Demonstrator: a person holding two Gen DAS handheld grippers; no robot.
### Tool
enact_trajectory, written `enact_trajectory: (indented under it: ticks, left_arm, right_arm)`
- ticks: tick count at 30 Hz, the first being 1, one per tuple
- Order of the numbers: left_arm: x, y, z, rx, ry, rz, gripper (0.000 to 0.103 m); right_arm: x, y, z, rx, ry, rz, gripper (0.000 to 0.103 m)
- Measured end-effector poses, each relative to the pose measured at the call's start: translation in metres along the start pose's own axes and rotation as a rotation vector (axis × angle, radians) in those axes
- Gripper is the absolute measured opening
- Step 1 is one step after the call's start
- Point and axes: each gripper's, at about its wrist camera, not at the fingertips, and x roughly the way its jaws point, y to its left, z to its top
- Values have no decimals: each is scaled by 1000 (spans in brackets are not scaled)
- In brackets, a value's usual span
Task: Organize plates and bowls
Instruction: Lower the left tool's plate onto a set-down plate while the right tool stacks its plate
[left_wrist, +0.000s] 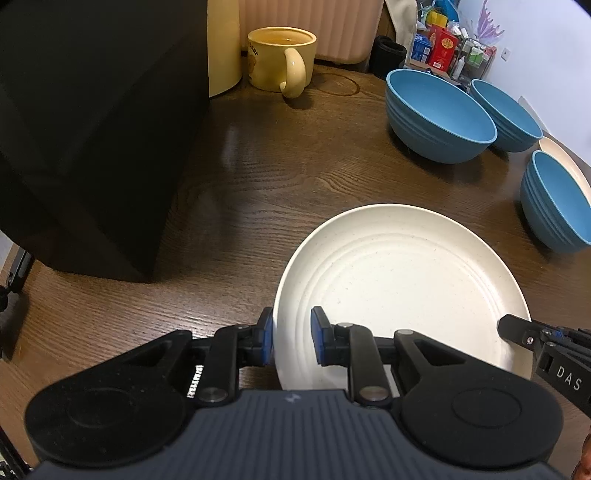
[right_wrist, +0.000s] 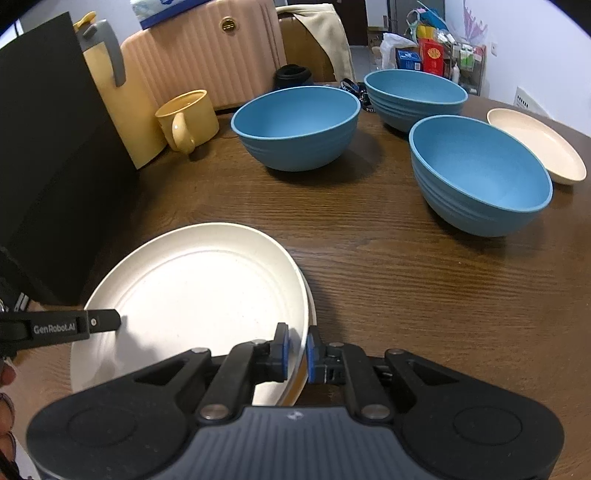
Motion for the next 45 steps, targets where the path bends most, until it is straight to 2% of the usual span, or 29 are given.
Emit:
enact_trajectory:
  ticks: [18,40,43,45]
  left_arm:
    - [0,-5,-2,29,-6,22,22]
    - [10,-7,-4,33,13,47,22]
    - [8,-7,-3,33,5,45,23]
    - [5,-6,-4,31,-2,42,28]
  right_arm:
    - [1,1,0,-15,-2,-11,10]
    - [4,16,-3,-119,-31,-70,11]
    - [5,17,0,-120,-22,-78,12]
    - [6,16,1,-113,-4,-88,16]
